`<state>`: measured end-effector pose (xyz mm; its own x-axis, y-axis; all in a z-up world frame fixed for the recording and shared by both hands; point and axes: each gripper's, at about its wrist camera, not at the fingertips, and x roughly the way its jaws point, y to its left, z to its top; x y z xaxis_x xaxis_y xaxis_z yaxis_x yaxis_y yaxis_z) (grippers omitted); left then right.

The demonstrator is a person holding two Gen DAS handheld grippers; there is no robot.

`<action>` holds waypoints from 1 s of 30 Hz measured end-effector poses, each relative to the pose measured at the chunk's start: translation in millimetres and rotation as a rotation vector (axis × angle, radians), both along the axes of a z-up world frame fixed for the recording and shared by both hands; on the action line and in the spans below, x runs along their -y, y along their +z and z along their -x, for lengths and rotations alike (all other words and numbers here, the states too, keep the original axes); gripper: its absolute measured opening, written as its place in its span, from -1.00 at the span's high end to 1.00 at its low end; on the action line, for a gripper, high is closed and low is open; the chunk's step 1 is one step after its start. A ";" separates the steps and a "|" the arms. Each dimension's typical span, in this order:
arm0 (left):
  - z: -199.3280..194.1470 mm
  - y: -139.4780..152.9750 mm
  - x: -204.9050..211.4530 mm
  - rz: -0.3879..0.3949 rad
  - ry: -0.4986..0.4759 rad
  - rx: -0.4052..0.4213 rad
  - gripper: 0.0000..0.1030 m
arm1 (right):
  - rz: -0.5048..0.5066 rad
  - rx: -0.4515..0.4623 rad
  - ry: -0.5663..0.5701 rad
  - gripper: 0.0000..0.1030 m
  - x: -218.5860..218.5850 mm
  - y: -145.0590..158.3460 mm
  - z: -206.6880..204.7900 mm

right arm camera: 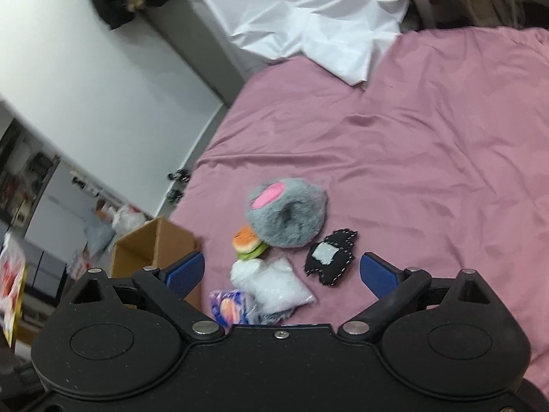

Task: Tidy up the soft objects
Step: 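Grasp the black lace item with the right tool while the left grasps the clear stuffing bag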

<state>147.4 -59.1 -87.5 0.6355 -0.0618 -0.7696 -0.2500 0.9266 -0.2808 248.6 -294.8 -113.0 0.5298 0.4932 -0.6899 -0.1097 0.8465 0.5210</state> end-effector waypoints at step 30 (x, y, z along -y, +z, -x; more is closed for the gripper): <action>-79.8 -93.9 12.3 0.135 -0.011 -0.145 -0.16 | -0.024 -0.251 -0.127 -0.63 -21.8 -94.3 -56.4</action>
